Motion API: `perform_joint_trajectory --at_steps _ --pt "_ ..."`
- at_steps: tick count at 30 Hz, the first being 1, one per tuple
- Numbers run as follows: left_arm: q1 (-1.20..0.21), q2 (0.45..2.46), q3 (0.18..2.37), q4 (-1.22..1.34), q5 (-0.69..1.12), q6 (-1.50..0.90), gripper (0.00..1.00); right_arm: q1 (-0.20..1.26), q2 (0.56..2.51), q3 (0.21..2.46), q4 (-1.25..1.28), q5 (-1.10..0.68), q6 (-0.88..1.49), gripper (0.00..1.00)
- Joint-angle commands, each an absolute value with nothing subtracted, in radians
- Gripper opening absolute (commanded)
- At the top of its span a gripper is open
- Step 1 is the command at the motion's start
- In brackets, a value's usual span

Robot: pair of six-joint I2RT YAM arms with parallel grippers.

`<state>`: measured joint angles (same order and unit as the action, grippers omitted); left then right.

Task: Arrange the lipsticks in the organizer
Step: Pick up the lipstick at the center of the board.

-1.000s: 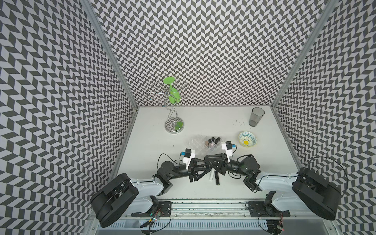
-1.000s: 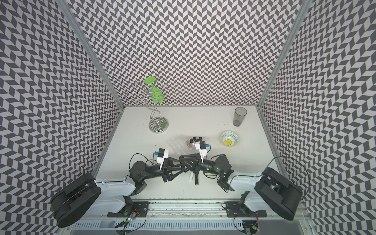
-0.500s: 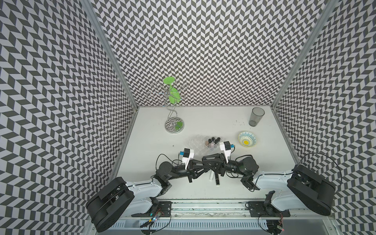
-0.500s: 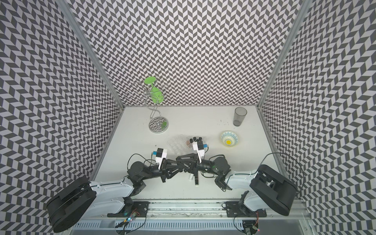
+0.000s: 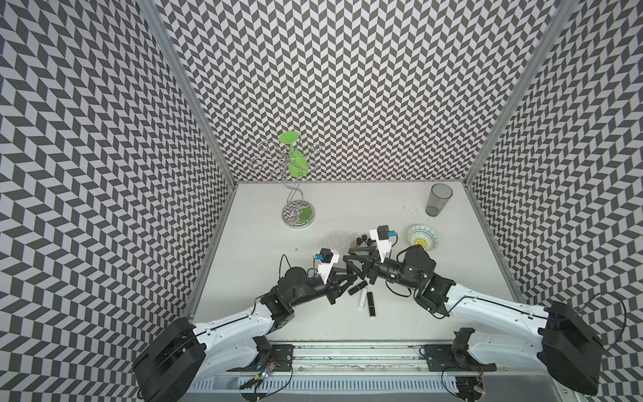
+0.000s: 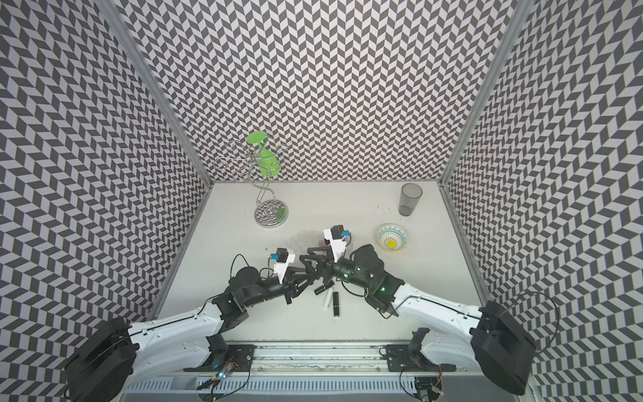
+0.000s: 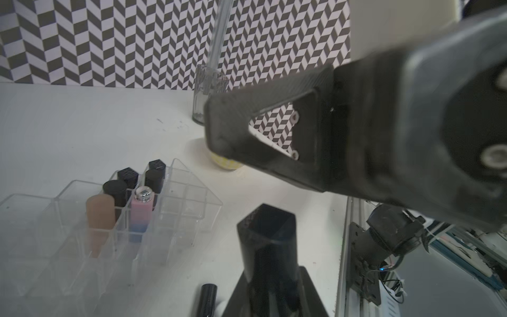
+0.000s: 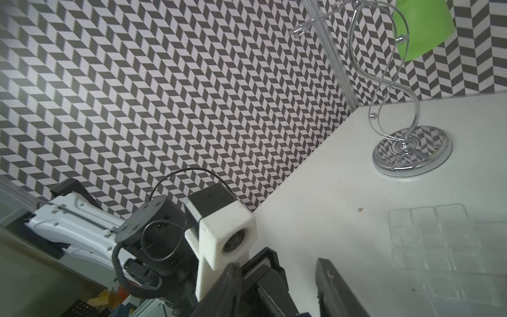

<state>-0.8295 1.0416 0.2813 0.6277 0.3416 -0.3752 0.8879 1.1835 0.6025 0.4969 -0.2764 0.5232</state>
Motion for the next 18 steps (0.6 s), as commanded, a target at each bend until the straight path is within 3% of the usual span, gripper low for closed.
perform_joint_trajectory --at_steps 1,18 --pt "-0.838 1.049 0.318 0.537 0.283 -0.327 0.0 0.898 1.213 0.628 0.281 -0.247 0.467 0.46" --pt "-0.838 1.081 0.333 0.531 0.289 -0.321 0.0 0.933 1.238 0.664 0.213 -0.143 0.428 0.42"
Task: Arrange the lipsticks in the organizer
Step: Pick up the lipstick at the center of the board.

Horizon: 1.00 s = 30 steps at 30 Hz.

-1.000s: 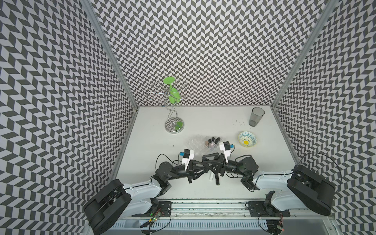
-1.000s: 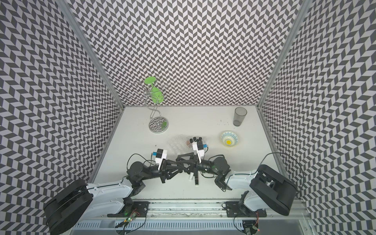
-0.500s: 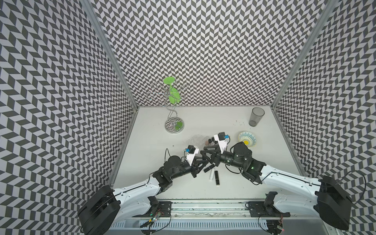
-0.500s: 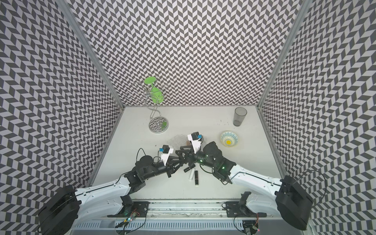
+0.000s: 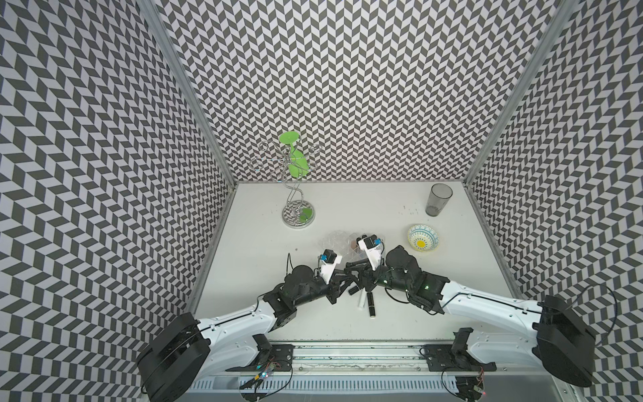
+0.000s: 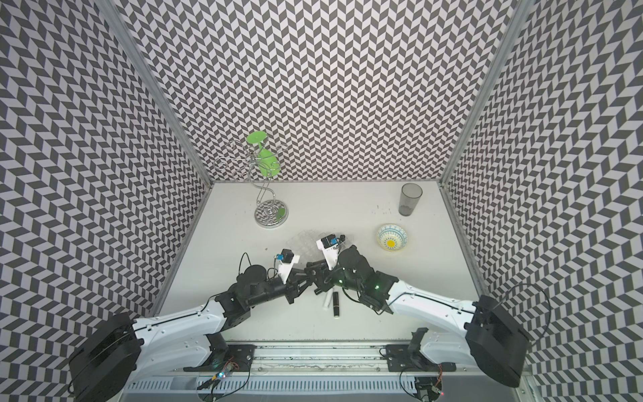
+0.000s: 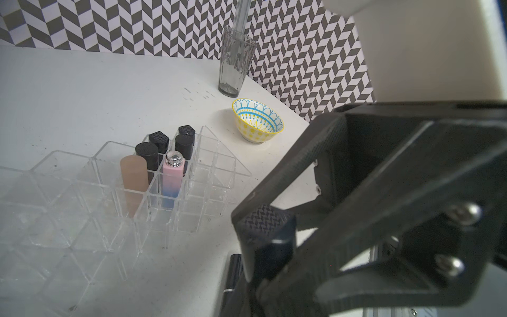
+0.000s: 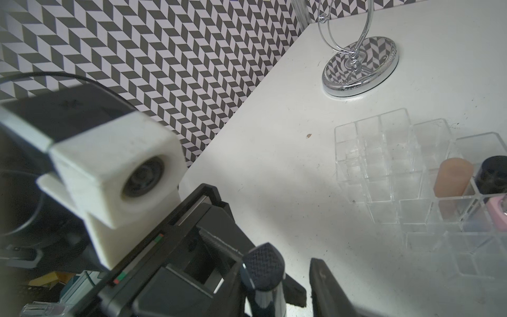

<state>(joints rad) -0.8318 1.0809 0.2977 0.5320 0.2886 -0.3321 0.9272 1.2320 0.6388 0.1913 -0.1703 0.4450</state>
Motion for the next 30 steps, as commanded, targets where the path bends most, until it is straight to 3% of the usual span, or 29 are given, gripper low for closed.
perform_joint_trajectory --at_steps 1,11,16,20,22,23,25,26,27,30 --pt "-0.838 1.083 0.334 0.529 0.29 -0.321 0.0 0.934 1.236 0.667 0.213 -0.14 0.428 0.42" --pt "-0.839 1.118 0.347 0.533 0.307 -0.321 0.0 0.935 1.24 0.68 0.216 -0.122 0.423 0.42" --pt "-0.839 1.111 0.349 0.525 0.299 -0.32 0.0 0.935 1.241 0.681 0.196 -0.109 0.426 0.34" --pt "-0.84 1.122 0.346 0.531 0.3 -0.321 0.03 0.934 1.238 0.678 0.197 -0.096 0.422 0.21" --pt "-0.839 1.129 0.345 0.535 0.297 -0.323 0.22 0.935 1.243 0.681 0.2 -0.094 0.42 0.2" --pt "-0.839 1.129 0.342 0.541 0.291 -0.327 0.27 0.936 1.246 0.684 0.201 -0.095 0.419 0.2" --pt "-0.84 1.122 0.34 0.536 0.268 -0.335 0.54 0.935 1.249 0.685 0.203 -0.087 0.414 0.19" --pt "-0.839 1.114 0.339 0.531 0.252 -0.338 0.76 0.936 1.249 0.685 0.2 -0.066 0.408 0.19" --pt "-0.838 1.101 0.335 0.526 0.233 -0.345 0.89 0.936 1.246 0.686 0.195 -0.03 0.399 0.18" --pt "-0.831 1.057 0.316 0.509 0.175 -0.38 1.0 0.936 1.235 0.675 0.187 0.149 0.375 0.17"
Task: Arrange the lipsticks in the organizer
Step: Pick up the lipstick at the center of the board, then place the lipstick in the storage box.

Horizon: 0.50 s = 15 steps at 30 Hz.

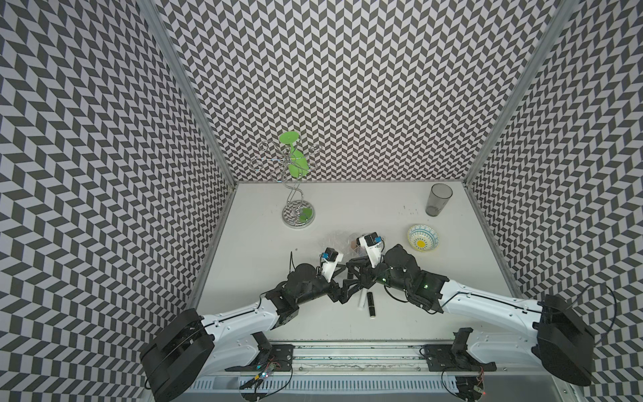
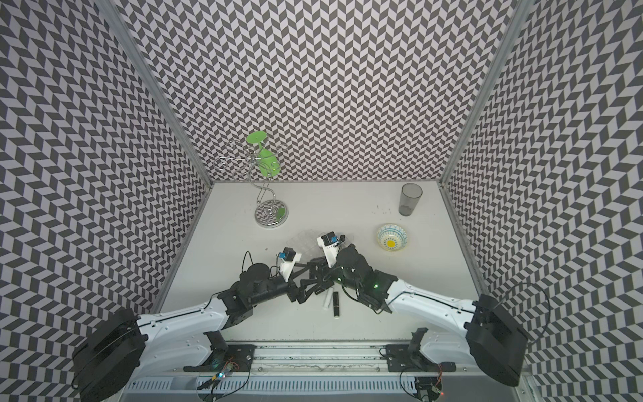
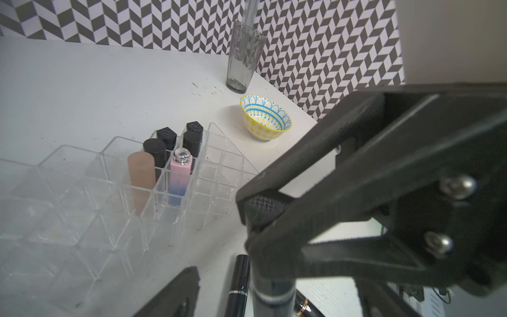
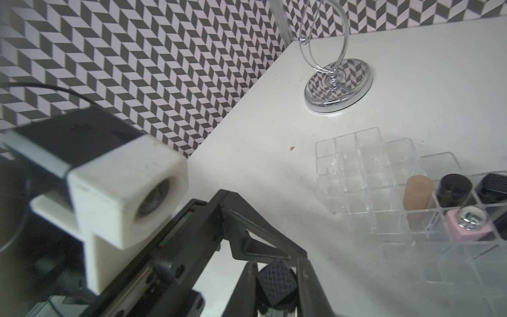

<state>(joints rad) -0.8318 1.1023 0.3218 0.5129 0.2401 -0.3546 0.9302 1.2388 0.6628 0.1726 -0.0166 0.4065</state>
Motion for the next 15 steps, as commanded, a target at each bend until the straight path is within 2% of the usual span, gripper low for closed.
perform_joint_trajectory --at_steps 1,3,6,10,15 --pt "-0.827 1.044 0.31 0.507 0.162 -0.388 1.0 0.936 1.235 0.672 0.192 0.197 0.361 0.17" --pt "-0.813 1.017 0.296 0.502 0.126 -0.436 1.0 0.933 1.239 0.658 0.214 0.317 0.335 0.17" --pt "-0.799 1.0 0.278 0.512 0.113 -0.465 1.0 0.903 1.262 0.641 0.273 0.407 0.295 0.15" --pt "-0.796 1.019 0.26 0.548 0.132 -0.485 1.0 0.834 1.273 0.64 0.314 0.407 0.269 0.15" --pt "-0.796 1.058 0.258 0.584 0.151 -0.486 1.0 0.725 1.34 0.677 0.323 0.318 0.253 0.15"
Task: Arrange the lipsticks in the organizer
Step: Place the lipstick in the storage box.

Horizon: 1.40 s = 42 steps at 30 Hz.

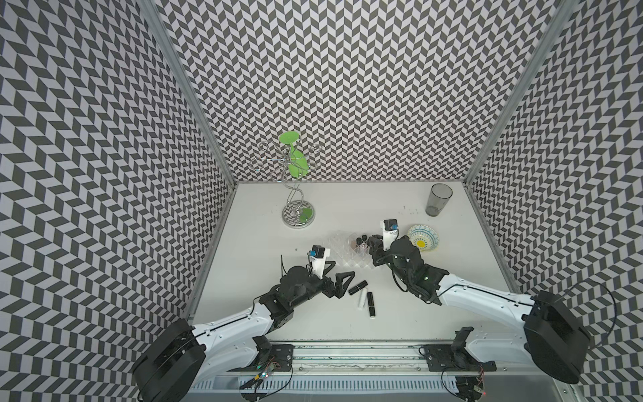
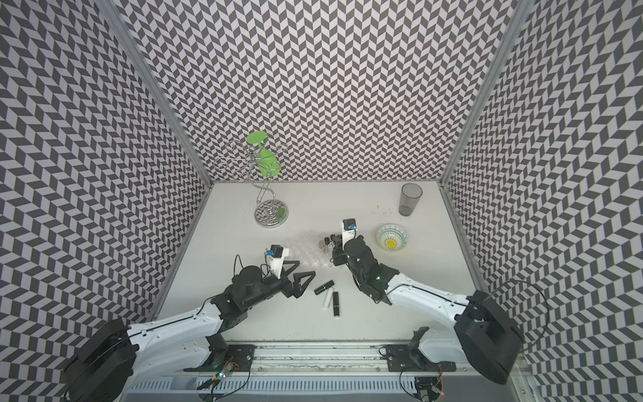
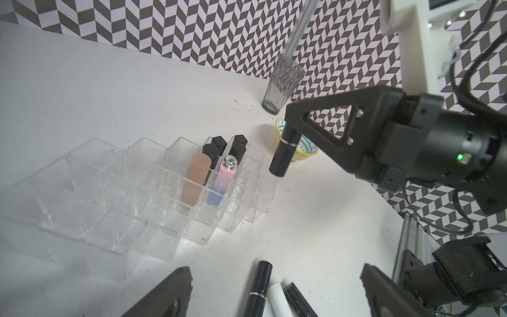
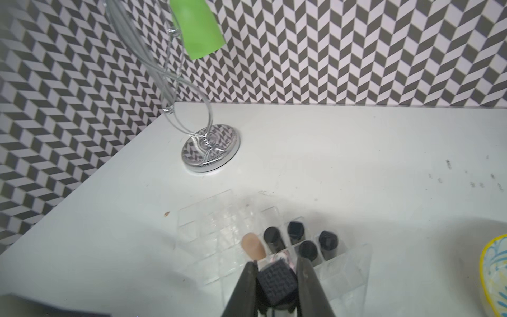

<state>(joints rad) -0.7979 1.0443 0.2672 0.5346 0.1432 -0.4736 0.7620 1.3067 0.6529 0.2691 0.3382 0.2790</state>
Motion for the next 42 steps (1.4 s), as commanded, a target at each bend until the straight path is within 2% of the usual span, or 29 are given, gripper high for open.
perform_joint_trajectory --at_steps 1,13,31,35,39,42 --pt "-0.795 1.063 0.26 0.586 0.156 -0.485 1.0 0.715 1.353 0.683 0.326 0.306 0.249 0.15" --pt "-0.797 1.066 0.268 0.582 0.163 -0.481 1.0 0.67 1.453 0.698 0.377 0.232 0.235 0.15" --pt "-0.796 1.126 0.285 0.601 0.182 -0.469 1.0 0.67 1.537 0.631 0.511 0.301 0.182 0.16" --pt "-0.799 1.13 0.287 0.602 0.185 -0.469 1.0 0.672 1.566 0.601 0.565 0.279 0.177 0.29" --pt "-0.803 1.136 0.287 0.606 0.189 -0.468 1.0 0.675 1.574 0.572 0.616 0.266 0.174 0.3" --pt "-0.808 1.146 0.287 0.609 0.19 -0.475 1.0 0.676 1.578 0.58 0.602 0.258 0.177 0.41"
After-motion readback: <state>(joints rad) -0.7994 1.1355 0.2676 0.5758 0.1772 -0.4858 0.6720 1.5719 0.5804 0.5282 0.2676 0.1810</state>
